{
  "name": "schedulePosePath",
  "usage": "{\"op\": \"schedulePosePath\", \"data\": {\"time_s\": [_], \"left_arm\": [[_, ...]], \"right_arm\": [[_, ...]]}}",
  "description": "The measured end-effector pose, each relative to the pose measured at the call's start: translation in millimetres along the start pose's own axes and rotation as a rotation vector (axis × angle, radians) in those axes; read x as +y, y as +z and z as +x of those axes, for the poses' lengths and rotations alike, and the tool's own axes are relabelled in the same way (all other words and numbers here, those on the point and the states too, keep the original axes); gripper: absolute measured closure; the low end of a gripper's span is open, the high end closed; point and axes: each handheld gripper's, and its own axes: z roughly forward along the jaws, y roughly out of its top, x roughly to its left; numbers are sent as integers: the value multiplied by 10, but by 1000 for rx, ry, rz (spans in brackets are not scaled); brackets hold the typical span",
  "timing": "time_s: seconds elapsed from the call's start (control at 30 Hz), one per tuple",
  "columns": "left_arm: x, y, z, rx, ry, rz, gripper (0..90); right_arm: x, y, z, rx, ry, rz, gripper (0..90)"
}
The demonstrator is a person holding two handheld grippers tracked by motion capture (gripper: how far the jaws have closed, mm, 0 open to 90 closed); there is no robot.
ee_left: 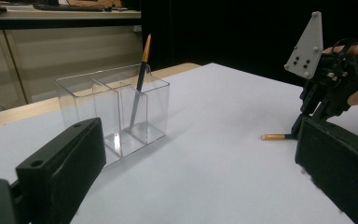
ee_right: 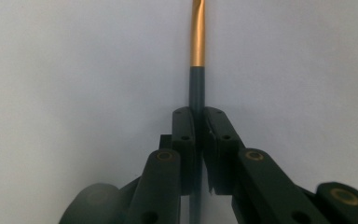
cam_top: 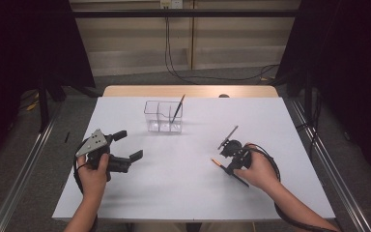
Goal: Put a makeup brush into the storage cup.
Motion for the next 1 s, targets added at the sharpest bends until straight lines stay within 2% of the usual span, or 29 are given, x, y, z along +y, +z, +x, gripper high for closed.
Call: {"op": "schedulePosePath", "data": {"time_s": [0.3, 0.53, 0.7, 0.73, 0.8, 1.0], "left_arm": [[0, 2, -4, -1, 1, 1, 17], [-2, 3, -6, -2, -2, 1, 17], [-1, 10, -9, -4, 3, 4, 17], [-1, 11, -11, -6, 2, 4, 17], [-2, 14, -14, -5, 1, 5, 16], [-3, 25, -20, -6, -4, 1, 17]], "right_arm": [[-40, -4, -26, 11, 5, -32, 835], [-82, -38, -53, 35, 40, -96, 835], [-104, -73, -61, 49, 63, -167, 835], [-108, -79, -66, 49, 52, -188, 835], [-114, -104, -62, 57, 61, -224, 835], [-145, -188, -55, 83, 61, -370, 835]]}}
